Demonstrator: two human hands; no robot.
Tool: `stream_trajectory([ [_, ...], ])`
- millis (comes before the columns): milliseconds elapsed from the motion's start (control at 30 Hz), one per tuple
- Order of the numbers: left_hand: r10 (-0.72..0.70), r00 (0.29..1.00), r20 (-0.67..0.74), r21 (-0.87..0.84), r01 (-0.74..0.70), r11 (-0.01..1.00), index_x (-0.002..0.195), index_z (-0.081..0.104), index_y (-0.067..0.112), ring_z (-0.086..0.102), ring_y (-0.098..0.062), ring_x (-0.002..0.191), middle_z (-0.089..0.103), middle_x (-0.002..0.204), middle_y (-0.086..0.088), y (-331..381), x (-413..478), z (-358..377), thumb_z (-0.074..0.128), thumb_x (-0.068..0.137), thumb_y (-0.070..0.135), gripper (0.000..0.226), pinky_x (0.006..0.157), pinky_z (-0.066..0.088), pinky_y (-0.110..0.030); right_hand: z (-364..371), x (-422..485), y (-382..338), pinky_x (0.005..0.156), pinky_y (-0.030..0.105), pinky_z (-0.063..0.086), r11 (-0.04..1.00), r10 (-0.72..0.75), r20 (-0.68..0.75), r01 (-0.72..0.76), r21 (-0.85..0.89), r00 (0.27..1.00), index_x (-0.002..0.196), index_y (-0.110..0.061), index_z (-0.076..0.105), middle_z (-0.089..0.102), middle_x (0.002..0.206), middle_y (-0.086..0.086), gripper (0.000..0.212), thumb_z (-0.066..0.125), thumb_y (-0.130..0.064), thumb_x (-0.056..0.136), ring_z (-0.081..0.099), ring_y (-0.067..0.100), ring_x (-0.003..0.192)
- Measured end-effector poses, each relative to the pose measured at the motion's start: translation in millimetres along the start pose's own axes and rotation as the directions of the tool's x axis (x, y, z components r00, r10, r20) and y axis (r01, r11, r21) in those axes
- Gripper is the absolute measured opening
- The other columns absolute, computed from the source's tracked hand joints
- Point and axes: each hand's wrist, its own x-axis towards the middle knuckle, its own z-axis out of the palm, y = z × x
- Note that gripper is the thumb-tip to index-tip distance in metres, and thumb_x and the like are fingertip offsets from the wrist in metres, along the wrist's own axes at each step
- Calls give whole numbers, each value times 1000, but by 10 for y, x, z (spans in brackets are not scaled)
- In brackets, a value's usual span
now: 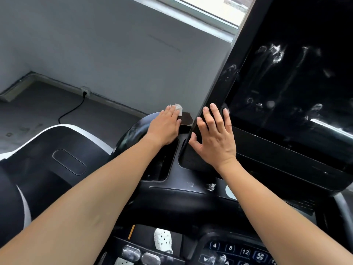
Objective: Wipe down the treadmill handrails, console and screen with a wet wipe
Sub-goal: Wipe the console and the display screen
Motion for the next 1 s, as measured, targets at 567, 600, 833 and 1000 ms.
stream_trajectory([
  [567,135,984,-113,79,-126,989,163,17,6,11,-22,159,11,171,-9,-85,-656,121,40,97,-2,70,128,4,-31,-170,-30,-119,125,54,20,998,5,102,-12,68,995,120,-1,64,51,149,18,39,56,-29,94,31,37,151],
  [600,166,982,-93,98,-156,983,163,14,6,7,-21,159,8,172,-8,-71,-673,135,39,98,-1,71,129,2,-31,-195,-47,-143,125,54,21,997,-9,110,0,81,994,117,-2,65,53,147,17,36,55,-28,95,33,37,150],
  [833,278,956,97,92,-287,954,164,13,11,4,-14,159,8,172,-4,129,-738,149,35,101,5,67,129,1,-28,-294,-87,-162,124,54,23,990,-58,120,41,136,991,106,-4,71,61,136,15,30,47,-21,99,43,37,145],
  [1000,105,994,-23,-87,-107,991,161,34,18,23,-8,155,28,168,4,183,-850,132,43,100,5,63,124,16,-21,-347,-103,-178,126,53,21,985,-56,149,30,170,987,105,-4,70,60,139,15,29,46,-19,98,40,36,146],
])
